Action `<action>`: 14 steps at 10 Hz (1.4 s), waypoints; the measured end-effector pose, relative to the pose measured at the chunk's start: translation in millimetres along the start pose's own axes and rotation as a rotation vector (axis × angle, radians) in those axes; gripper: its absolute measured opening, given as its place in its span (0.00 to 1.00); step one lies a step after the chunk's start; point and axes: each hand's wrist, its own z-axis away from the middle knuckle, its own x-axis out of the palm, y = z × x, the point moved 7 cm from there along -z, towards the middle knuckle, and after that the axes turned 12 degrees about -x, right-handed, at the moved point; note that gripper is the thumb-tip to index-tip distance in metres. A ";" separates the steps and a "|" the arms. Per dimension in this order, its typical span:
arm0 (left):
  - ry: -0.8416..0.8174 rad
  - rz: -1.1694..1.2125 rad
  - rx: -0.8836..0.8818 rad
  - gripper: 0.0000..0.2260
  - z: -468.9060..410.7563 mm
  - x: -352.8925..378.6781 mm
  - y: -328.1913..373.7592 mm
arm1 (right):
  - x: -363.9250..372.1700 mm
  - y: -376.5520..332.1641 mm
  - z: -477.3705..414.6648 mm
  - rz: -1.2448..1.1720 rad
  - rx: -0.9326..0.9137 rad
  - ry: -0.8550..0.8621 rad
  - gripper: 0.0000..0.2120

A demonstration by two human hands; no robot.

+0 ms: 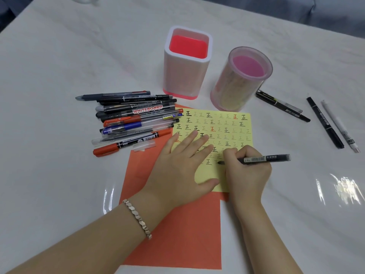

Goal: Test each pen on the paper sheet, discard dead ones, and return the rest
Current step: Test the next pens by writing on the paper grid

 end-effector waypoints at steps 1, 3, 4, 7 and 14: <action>-0.003 0.004 -0.004 0.30 -0.2 -0.2 0.1 | -1.1 -2.0 -0.1 -0.004 -0.001 0.015 0.13; -0.006 -0.001 -0.003 0.30 -0.2 -0.3 0.4 | 0.8 0.4 -1.1 -0.028 0.021 -0.012 0.13; -0.005 0.004 -0.004 0.30 -0.2 -0.6 0.2 | 2.4 0.9 -0.5 -0.029 0.016 -0.019 0.14; -0.008 0.010 -0.006 0.30 -0.1 -0.6 -0.2 | 0.8 -1.0 -0.4 -0.036 0.030 -0.016 0.13; 0.017 0.015 0.033 0.21 4.1 -11.9 1.2 | -10.4 -12.4 0.0 -0.226 0.190 0.011 0.12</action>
